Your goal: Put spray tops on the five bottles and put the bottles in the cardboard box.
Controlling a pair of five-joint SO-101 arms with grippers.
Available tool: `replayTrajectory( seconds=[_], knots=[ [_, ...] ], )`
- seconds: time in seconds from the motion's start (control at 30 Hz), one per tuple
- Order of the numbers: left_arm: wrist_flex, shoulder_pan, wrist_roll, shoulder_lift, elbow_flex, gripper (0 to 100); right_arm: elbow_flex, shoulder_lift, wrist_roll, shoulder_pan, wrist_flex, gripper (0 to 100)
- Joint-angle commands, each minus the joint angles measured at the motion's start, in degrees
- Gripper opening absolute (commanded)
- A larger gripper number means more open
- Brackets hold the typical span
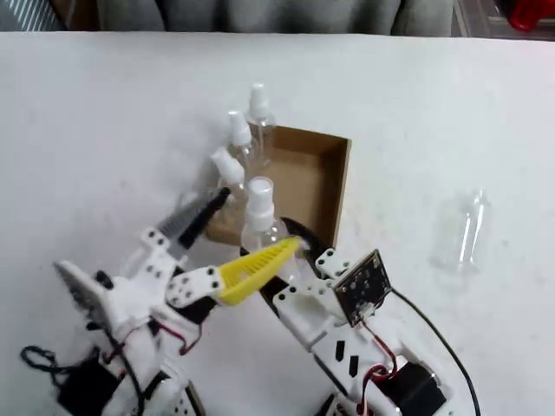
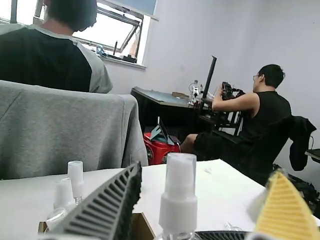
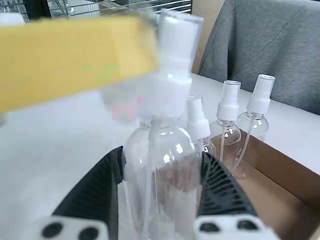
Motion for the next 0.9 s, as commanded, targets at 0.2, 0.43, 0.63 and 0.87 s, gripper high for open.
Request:
replayTrajectory(
  seconds=[0.2,0.43,0.63,0.87],
  knots=[
    [19.3,-1.4,0.1,0.0,-16.3,36,-0.5,0.5,0.4,3.1,-0.3,1.5],
    [23.3,-1.4,0.5,0.0,-15.1,26,-0.5,0.6,-2.9,9.7,-1.9,1.5],
    [19.5,-0.8,0.4,0.0,-9.8,7,-0.5,0.7,-5.7,16.2,-5.4,1.5],
    [19.0,0.8,0.1,0.0,-6.0,3,-0.4,0.7,-5.8,18.2,-13.1,1.5]
  ],
)
